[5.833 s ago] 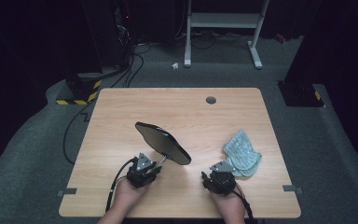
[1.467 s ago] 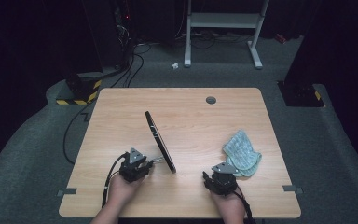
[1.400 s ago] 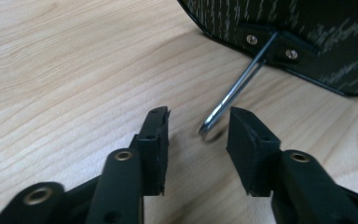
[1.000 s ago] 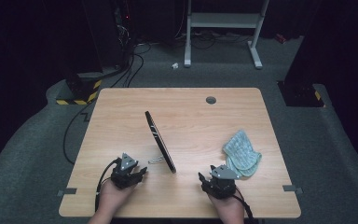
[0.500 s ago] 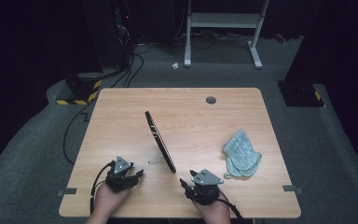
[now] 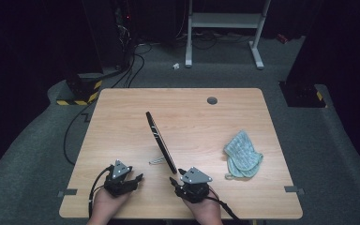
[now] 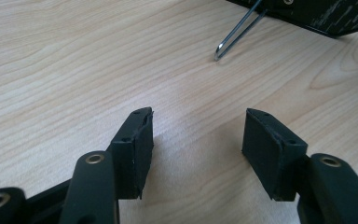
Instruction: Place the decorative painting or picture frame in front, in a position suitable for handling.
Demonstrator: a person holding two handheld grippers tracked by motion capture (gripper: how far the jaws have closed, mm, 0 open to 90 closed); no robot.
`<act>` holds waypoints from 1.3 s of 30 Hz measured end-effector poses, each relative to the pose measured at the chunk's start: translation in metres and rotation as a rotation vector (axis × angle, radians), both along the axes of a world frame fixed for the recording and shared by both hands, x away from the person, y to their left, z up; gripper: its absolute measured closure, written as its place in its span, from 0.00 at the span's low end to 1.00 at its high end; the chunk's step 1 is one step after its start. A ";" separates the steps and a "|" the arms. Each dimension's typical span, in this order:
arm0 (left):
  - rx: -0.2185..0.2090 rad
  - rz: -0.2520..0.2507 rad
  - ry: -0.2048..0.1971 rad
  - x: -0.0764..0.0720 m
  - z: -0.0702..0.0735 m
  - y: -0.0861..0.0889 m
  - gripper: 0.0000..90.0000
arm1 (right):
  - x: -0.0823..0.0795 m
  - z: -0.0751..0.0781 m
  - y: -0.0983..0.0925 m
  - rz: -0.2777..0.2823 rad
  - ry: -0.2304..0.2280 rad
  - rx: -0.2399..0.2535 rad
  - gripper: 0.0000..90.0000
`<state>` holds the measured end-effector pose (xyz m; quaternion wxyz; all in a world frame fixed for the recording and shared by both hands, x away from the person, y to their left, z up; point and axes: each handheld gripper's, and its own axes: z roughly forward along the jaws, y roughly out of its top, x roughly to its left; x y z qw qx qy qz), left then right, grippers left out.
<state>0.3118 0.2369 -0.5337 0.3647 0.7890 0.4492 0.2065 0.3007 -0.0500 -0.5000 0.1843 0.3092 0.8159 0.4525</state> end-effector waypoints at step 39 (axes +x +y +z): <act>-0.051 -0.025 0.023 -0.013 0.003 -0.002 0.45 | 0.005 -0.014 -0.048 -0.117 0.066 -0.076 0.52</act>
